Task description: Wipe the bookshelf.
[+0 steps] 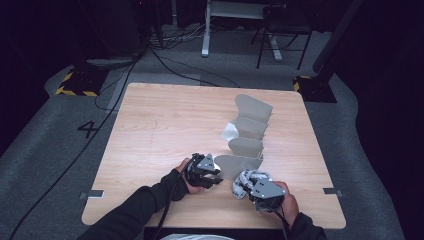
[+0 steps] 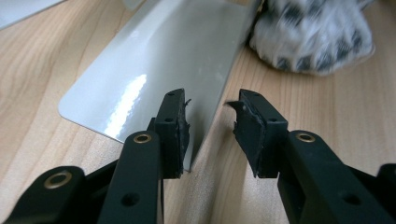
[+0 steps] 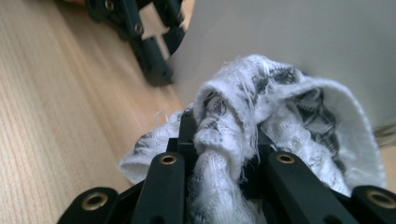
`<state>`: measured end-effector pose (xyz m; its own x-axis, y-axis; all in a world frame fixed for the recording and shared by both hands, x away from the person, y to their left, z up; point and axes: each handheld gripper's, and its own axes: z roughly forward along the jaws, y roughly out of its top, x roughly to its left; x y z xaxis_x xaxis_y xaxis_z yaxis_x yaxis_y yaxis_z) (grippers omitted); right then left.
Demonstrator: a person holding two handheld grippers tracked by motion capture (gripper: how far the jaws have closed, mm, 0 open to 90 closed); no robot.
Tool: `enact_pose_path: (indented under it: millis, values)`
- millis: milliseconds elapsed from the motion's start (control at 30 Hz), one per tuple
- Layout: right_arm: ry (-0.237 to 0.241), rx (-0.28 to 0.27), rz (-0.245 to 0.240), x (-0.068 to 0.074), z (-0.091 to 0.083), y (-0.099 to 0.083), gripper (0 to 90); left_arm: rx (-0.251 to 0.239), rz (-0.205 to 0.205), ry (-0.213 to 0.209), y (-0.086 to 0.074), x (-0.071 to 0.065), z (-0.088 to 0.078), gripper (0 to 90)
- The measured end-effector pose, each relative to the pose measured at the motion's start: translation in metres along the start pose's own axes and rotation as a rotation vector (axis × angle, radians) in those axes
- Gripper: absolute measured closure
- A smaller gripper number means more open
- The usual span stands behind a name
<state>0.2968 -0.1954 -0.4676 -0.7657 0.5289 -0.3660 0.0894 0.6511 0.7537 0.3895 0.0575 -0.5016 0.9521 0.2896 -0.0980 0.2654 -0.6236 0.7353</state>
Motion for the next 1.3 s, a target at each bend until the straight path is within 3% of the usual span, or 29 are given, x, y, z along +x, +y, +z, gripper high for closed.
enact_pose_path:
  millis: [167, 200, 267, 400, 600, 733, 900, 1033, 1300]
  values:
    - [-0.113, -0.126, -0.012, -0.007, -0.03, 0.013, 75.3, 0.002, 0.017, 0.008, -0.001, -0.001, 0.0, 63.7]
    - [-0.145, -0.162, -0.016, -0.01, -0.039, 0.017, 75.3, 0.011, 0.051, 0.025, -0.001, -0.003, 0.0, 63.7]
    - [-0.176, -0.209, -0.007, -0.012, -0.047, 0.022, 75.2, 0.015, 0.067, 0.035, -0.001, -0.004, 0.0, 63.7]
    - [-0.176, -0.227, 0.0, -0.014, -0.047, 0.027, 75.2, 0.019, 0.084, 0.04, -0.001, -0.005, 0.0, 63.7]
    - [-0.124, -0.197, -0.017, -0.007, -0.028, 0.029, 75.1, 0.018, 0.106, 0.053, -0.001, -0.007, 0.0, 64.4]
    - [-0.06, -0.099, -0.037, 0.001, -0.008, 0.019, 75.0, 0.019, 0.123, 0.051, -0.001, -0.009, 0.0, 65.4]
    - [0.003, -0.008, -0.022, 0.003, 0.01, 0.004, 74.9, 0.021, 0.139, 0.031, -0.002, -0.009, -0.001, 65.0]
    - [-0.002, -0.027, -0.015, 0.001, 0.007, 0.006, 74.6, 0.022, 0.147, 0.022, -0.002, -0.009, -0.001, 65.2]
    - [-0.105, -0.241, -0.018, -0.01, -0.028, 0.04, 74.4, 0.023, 0.143, -0.015, -0.002, -0.007, -0.002, 62.1]
